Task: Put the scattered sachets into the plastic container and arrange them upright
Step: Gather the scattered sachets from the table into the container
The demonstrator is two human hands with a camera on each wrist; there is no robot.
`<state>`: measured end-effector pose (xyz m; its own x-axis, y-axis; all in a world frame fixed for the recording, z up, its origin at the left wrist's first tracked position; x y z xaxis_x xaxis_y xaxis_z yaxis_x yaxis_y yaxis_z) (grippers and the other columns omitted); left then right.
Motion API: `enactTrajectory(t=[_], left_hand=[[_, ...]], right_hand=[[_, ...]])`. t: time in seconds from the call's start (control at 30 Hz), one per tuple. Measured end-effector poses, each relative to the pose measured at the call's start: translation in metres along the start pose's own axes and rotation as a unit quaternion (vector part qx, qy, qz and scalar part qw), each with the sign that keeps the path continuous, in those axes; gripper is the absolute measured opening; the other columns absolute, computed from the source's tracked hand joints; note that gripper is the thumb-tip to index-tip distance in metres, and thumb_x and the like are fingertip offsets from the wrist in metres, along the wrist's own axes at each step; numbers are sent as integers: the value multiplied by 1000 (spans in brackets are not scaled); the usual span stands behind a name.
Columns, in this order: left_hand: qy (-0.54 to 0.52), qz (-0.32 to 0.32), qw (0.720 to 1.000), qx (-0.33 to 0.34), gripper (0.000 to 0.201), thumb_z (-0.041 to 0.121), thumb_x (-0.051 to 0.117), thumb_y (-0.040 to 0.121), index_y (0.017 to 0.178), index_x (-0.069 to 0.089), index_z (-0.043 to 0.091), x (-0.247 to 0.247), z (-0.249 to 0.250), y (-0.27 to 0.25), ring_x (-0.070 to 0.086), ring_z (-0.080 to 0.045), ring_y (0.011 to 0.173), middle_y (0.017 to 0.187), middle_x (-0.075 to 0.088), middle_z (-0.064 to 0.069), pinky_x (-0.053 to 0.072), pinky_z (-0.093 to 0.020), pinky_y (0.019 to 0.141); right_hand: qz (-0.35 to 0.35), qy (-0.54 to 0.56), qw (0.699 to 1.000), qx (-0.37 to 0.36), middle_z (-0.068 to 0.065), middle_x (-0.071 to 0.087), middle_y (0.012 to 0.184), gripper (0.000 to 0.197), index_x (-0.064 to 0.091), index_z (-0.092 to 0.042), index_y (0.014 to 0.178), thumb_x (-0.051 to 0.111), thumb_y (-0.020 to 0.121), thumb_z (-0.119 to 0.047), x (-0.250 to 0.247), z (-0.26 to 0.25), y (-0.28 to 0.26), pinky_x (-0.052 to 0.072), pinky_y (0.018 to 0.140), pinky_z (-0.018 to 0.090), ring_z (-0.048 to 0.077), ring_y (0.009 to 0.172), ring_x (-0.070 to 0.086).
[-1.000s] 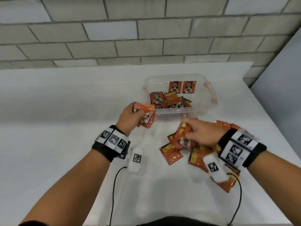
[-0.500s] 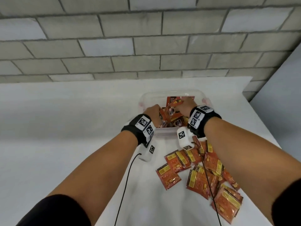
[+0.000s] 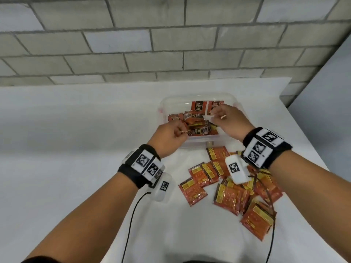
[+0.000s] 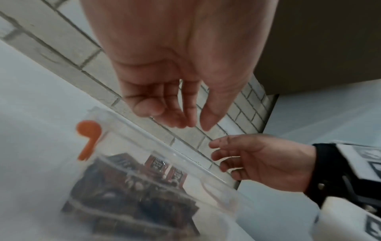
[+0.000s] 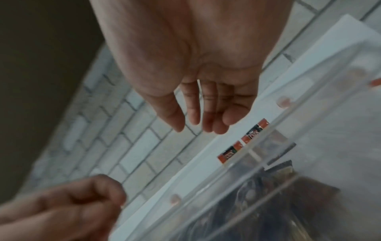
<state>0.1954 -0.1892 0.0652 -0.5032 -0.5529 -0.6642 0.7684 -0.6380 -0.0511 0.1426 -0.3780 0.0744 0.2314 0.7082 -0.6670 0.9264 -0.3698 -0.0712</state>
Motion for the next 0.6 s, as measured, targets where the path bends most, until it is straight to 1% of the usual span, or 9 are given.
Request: enactTrajectory(t=[0.07, 0.13, 0.2, 0.23, 0.3, 0.33, 0.37, 0.47, 0.6], left_hand=[[9, -47, 999, -10, 11, 25, 63, 91, 98, 57, 20, 14, -9, -21, 49, -6, 68, 82, 54, 3, 37, -10, 58], [43, -102, 993, -46, 19, 33, 65, 89, 100, 56, 19, 35, -23, -36, 54, -11, 73, 84, 57, 2, 40, -18, 62], [101, -161, 978, -81, 34, 41, 66, 86, 109, 56, 18, 61, -35, -49, 56, -15, 85, 94, 59, 0, 42, -25, 69], [124, -181, 971, -92, 42, 44, 67, 85, 115, 54, 17, 74, -39, -55, 55, -16, 92, 102, 58, -2, 43, -27, 73], [149, -192, 965, -102, 58, 47, 70, 82, 126, 49, 16, 95, -43, -64, 54, -20, 103, 116, 53, -7, 45, -30, 82], [162, -189, 963, -102, 64, 47, 71, 80, 130, 46, 16, 103, -44, -67, 53, -21, 107, 120, 50, -8, 46, -32, 85], [181, -182, 962, -97, 68, 46, 72, 79, 133, 43, 17, 108, -43, -70, 51, -23, 109, 122, 48, -8, 46, -35, 88], [230, -163, 956, -79, 72, 48, 72, 78, 135, 39, 19, 113, -41, -73, 47, -25, 112, 122, 51, -7, 45, -40, 91], [207, -179, 957, -99, 73, 45, 76, 75, 132, 38, 20, 107, -47, -75, 54, -24, 106, 118, 57, -7, 47, -42, 89]], right_hand=[[-48, -3, 999, -15, -10, 59, 89, 12, 60, -21, 102, 60, 91, -23, 6, -2, -30, 40, 67, 21, 6, 76, 55], [-119, -22, 993, -15, -8, 59, 83, 10, 63, -19, 99, 62, 90, -21, 21, 5, -53, 40, 64, 19, 6, 70, 54], [-169, -98, 981, -8, -5, 60, 89, 14, 64, -18, 104, 62, 90, -21, 40, 21, -66, 41, 63, 17, 9, 74, 55], [-178, -145, 973, -2, -3, 60, 97, 19, 64, -17, 108, 62, 90, -21, 48, 30, -70, 42, 65, 17, 10, 79, 56], [-160, -223, 962, 7, 1, 55, 123, 29, 60, -16, 120, 59, 92, -21, 59, 49, -75, 46, 84, 24, 17, 103, 56], [-146, -246, 958, 8, 3, 49, 135, 33, 56, -17, 126, 56, 92, -20, 63, 57, -77, 44, 95, 29, 21, 114, 52], [-138, -259, 956, 9, 5, 44, 141, 38, 52, -17, 130, 53, 93, -19, 67, 63, -79, 42, 101, 34, 24, 120, 48], [-144, -293, 945, -5, 8, 40, 143, 47, 44, -17, 139, 50, 92, -16, 77, 70, -90, 41, 104, 40, 27, 126, 43], [-153, -296, 941, -51, 5, 44, 140, 43, 48, -16, 137, 50, 94, -18, 82, 63, -103, 42, 101, 36, 25, 121, 47]])
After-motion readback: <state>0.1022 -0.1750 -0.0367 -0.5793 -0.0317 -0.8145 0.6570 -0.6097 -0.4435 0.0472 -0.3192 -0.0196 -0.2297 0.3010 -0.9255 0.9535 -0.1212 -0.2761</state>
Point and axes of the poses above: each hand's wrist, its own y-axis towards the middle knuckle, its own x-axis out of the palm, z = x × y, the point moved 7 cm from there along y, towards the middle knuckle
